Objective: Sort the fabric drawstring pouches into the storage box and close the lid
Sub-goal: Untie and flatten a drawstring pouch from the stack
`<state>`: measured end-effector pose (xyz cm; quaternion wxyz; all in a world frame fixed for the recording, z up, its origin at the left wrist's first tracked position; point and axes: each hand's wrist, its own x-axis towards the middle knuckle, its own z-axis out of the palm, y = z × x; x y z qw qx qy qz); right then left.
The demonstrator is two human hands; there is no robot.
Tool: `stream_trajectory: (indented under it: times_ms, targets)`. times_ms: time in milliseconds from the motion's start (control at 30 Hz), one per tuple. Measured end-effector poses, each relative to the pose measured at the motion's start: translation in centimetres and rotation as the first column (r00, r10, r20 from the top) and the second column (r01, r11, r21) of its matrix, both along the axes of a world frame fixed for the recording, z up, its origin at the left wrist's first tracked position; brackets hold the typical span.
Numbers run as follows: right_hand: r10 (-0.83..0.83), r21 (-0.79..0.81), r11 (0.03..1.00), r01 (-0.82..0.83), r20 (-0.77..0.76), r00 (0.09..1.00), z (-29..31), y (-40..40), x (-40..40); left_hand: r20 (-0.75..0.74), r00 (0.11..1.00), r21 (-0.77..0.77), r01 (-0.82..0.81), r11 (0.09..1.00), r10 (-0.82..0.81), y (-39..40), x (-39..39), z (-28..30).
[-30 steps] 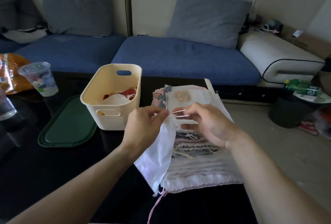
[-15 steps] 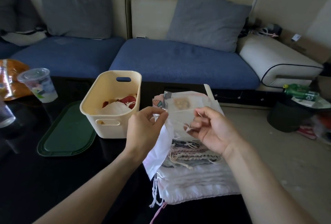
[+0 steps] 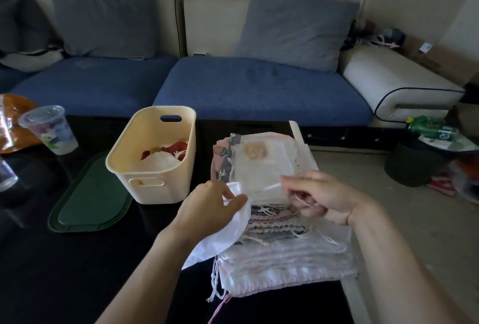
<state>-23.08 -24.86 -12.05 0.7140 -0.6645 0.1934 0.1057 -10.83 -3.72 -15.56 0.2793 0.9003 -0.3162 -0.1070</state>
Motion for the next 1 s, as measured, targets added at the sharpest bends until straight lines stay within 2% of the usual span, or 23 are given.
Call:
stream_trajectory:
  times_ms: [100, 200, 267, 300, 400, 467, 533, 600, 667, 800, 900, 1000]
  targets:
    - [-0.173, 0.055, 0.985, 0.165, 0.221, 0.96, -0.3, 0.5, 1.0, -0.071, 0.99, 0.098, 0.125, 0.987, -0.119, -0.3, -1.5, 0.6]
    - [-0.288, 0.238, 0.946, 0.219, 0.313, 0.905, -0.4, 1.7, 1.4, 0.125, 0.98, 0.149, 0.134, 0.98, -0.153, -0.6, -2.3, 1.5]
    - [-0.278, 0.367, 0.916, 0.159, 0.297, 0.914, -0.1, 2.2, 1.0, 0.251, 0.966, 0.041, 0.061, 0.997, -0.069, -0.6, -2.3, 2.0]
    - [-0.246, 0.373, 0.919, 0.127, 0.292, 0.924, 0.0, 2.3, 0.9, 0.32, 0.947, -0.065, 0.024, 0.998, -0.002, -0.5, -2.4, 2.2]
    - [-0.17, 0.285, 0.955, 0.086, 0.285, 0.943, 0.1, 3.0, 0.4, 0.503, 0.851, -0.371, 0.056, 0.927, 0.149, -0.7, -1.8, 1.9]
    - [-0.163, 0.27, 0.959, 0.089, 0.267, 0.95, 0.0, 3.2, 0.3, 0.57, 0.801, -0.464, 0.129, 0.876, 0.184, -1.4, -1.2, 1.3]
    - [-0.169, 0.199, 0.972, 0.123, 0.237, 0.957, -0.3, 3.0, 0.3, 0.506, 0.856, -0.454, 0.156, 0.877, 0.11, -2.1, -0.9, 0.6]
    - [-0.202, 0.094, 0.977, 0.189, 0.156, 0.967, -0.8, 2.7, 0.4, 0.332, 0.943, -0.357, 0.122, 0.926, 0.003, -2.6, -1.1, -0.4]
    - [-0.252, -0.009, 0.968, 0.253, 0.062, 0.966, -1.3, 2.5, 0.6, 0.182, 0.983, -0.289, 0.077, 0.954, -0.024, -2.7, -1.1, -1.4]
    - [-0.388, 0.068, 0.92, 0.387, 0.007, 0.922, -1.8, 2.9, 1.3, 0.189, 0.982, -0.263, 0.08, 0.961, -0.03, -2.5, -0.6, -1.7]
    - [-0.459, 0.053, 0.887, 0.458, 0.023, 0.888, -2.1, 2.7, 2.0, 0.115, 0.992, -0.277, 0.09, 0.957, -0.06, -1.9, 0.0, -2.0]
    - [-0.534, 0.061, 0.844, 0.533, 0.009, 0.845, -2.6, 2.2, 2.5, 0.07, 0.998, -0.304, 0.028, 0.952, -0.007, -1.5, 0.2, -2.0]
